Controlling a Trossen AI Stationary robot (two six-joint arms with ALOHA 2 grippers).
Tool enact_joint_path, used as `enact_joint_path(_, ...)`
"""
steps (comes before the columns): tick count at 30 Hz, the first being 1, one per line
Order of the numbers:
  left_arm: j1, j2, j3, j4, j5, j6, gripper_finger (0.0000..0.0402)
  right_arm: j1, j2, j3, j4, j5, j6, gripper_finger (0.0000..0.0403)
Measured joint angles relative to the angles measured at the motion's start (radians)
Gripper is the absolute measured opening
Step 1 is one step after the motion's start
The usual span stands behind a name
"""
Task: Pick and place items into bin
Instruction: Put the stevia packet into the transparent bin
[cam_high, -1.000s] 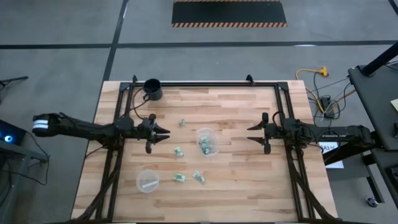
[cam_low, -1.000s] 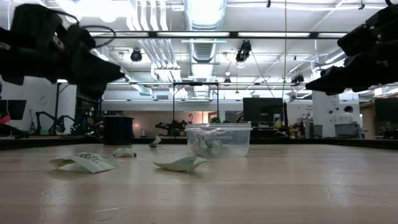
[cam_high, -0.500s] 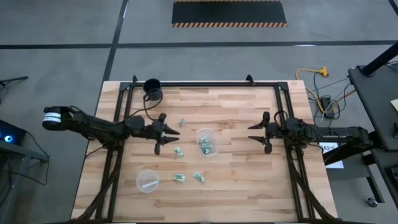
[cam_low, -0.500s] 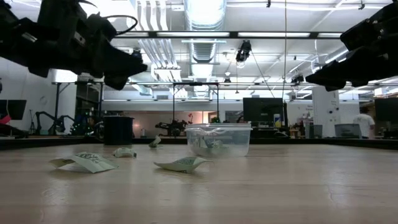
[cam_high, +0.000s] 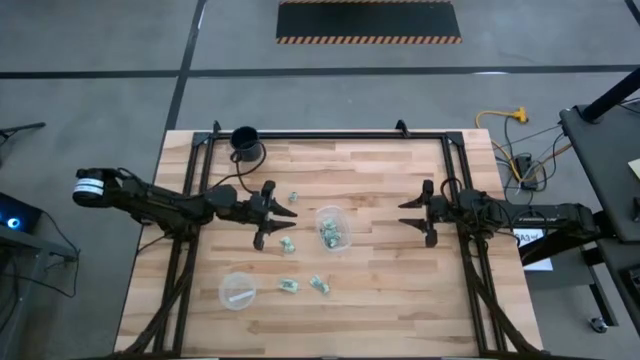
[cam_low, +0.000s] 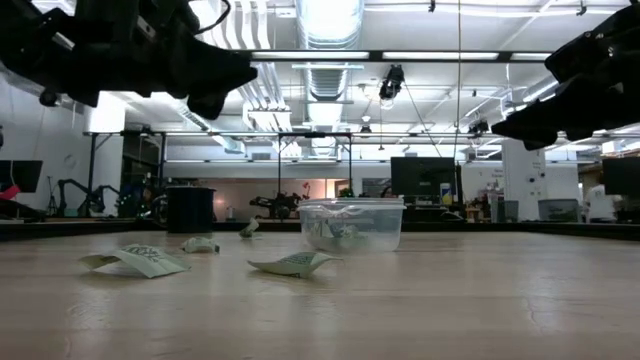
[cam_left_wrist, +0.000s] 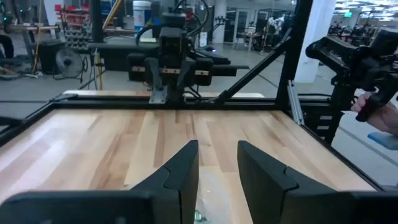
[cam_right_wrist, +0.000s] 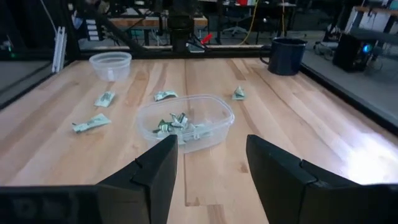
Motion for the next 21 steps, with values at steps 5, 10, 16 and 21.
enact_joint_path(5,-0.001,0.014,0.019,0.0,0.003,0.014,0.0094,0.0,0.001,0.0,0.0,0.0,0.053,0.0183)
enact_joint_path(10,-0.002,0.017,0.049,-0.003,0.052,0.088,0.0094,0.0,0.001,0.0,0.0,-0.001,0.025,0.0183)
enact_joint_path(16,-0.006,0.017,0.104,-0.01,0.072,0.197,0.0094,0.0,0.001,0.0,0.0,-0.001,0.024,0.0183)
enact_joint_path(21,-0.007,0.012,0.16,-0.18,0.083,0.23,0.0094,0.0,0.001,0.0,0.0,0.0,0.021,0.0183)
